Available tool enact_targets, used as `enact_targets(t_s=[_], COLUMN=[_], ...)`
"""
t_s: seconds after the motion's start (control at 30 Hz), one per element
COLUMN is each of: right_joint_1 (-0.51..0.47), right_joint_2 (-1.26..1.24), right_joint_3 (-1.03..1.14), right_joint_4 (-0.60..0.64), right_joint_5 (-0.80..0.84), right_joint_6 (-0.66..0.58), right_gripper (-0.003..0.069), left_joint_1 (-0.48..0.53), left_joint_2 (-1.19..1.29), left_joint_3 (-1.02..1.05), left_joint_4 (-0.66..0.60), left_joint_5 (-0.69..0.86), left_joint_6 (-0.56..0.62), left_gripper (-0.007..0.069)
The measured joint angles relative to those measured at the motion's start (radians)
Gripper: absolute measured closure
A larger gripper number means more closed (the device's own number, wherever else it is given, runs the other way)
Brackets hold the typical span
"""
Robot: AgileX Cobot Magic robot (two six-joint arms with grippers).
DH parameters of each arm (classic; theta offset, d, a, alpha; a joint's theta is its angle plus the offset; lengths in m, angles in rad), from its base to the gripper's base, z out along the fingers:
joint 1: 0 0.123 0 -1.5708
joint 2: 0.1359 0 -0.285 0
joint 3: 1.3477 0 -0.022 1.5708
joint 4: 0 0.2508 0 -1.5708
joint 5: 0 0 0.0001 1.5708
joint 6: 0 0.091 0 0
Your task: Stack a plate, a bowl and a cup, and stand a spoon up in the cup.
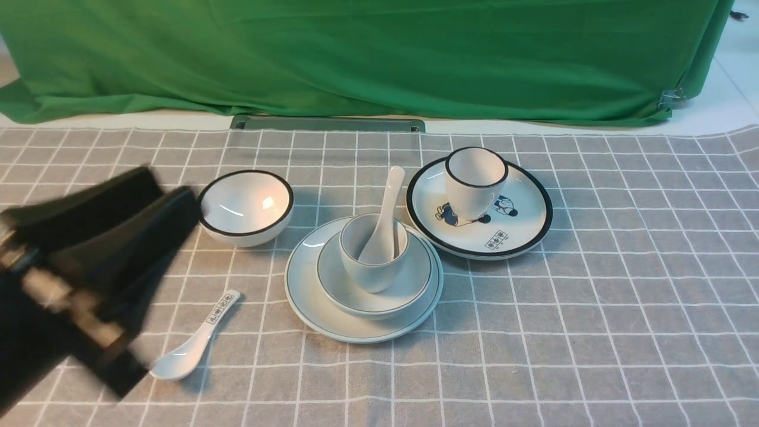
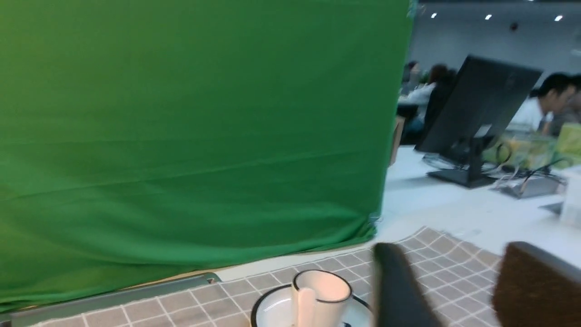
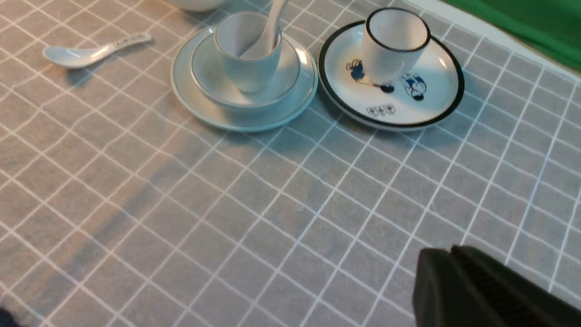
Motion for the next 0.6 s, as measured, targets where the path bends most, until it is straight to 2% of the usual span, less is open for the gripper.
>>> enact_targets(t_s=[0.1,0.17,0.3,0.6], right_joint_1=[0.000,0.000,0.000,0.000], right_joint_2=[-0.032,-0.038,-0.039,-0.039], right_joint_3=[0.044,0.062,0.070,0.070], right_joint_4=[0.000,0.000,0.000,0.000], right_joint_5=[-0.007,-0.015,-0.025,-0.030], right_joint_6=[0.035,0.054,0.116,0.128], right_gripper=[0.0640,0.0640,0.0629,0.0600], left_joint_1=[0.000,0.000,0.000,0.000], left_joint_2=[-0.127,-0.193,-0.249,-0.251], left_joint_3=[0.035,0.059,0.089,0.119], left_joint_4=[0.006,0.009,0.017,0.022], left_joint_5=[0.077,0.111,0.147,0.198], left_joint_6=[0.000,0.003,0.005,0.012], left_gripper=[0.0573,0.0605,0.0615,0.0613])
